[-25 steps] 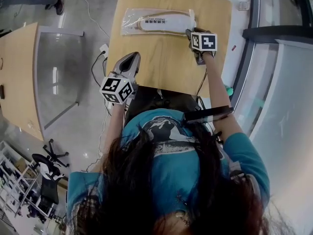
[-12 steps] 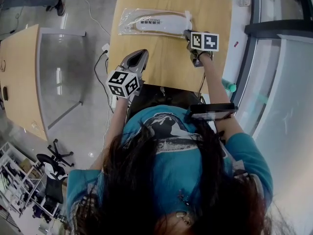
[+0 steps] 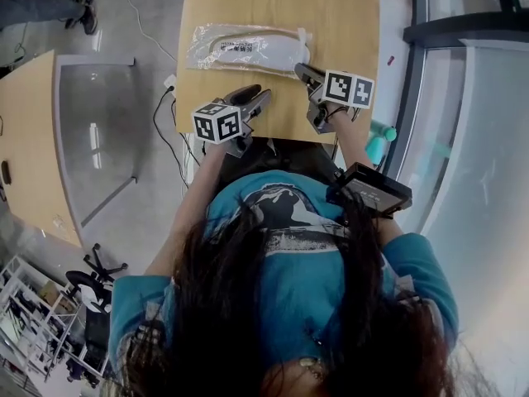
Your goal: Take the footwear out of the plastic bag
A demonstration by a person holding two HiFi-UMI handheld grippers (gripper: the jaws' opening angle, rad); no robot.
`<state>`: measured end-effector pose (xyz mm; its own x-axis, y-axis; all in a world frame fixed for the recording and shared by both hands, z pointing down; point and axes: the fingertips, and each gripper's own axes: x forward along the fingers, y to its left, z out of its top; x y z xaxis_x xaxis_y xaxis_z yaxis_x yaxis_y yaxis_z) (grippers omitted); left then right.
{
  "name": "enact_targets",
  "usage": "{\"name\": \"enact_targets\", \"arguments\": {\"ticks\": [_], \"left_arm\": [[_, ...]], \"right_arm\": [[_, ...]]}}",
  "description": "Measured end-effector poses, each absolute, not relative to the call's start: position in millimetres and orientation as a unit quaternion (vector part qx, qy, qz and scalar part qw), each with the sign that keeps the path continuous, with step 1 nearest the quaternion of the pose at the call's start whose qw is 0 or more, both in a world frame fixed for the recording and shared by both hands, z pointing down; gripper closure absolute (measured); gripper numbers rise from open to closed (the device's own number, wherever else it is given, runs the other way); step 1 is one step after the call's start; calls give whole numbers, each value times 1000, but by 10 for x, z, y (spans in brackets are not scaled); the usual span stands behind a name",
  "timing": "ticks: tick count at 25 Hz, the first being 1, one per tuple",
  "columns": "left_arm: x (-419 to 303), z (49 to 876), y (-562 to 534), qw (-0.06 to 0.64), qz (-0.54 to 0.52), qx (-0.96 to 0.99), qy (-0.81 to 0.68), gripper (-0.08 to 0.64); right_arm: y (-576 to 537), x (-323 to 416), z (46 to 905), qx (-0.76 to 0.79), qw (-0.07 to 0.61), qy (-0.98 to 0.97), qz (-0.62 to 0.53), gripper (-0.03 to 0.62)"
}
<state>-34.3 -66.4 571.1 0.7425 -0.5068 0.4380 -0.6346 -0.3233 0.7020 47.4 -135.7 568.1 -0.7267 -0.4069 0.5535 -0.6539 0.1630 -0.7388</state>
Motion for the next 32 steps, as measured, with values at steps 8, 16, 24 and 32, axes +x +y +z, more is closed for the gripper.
{"name": "enact_targets", "arguments": {"ticks": [8, 16, 24, 32], "left_arm": [[-369, 5899, -594, 606, -127, 725, -301, 299], [-464, 6005, -779, 637, -220, 677, -296, 293], [-416, 5882, -952, 662, -286, 643, -257, 418], [-530, 5785, -973, 666, -347, 607, -261, 457]], "right_arm": [[-942, 371, 5364, 333, 67, -751, 566, 574], [-810, 396, 5307, 324, 63, -749, 575, 574], [-760, 345, 5312, 323, 78, -757, 563, 574], [-762, 344, 5143, 315, 75, -818, 476, 571]]}}
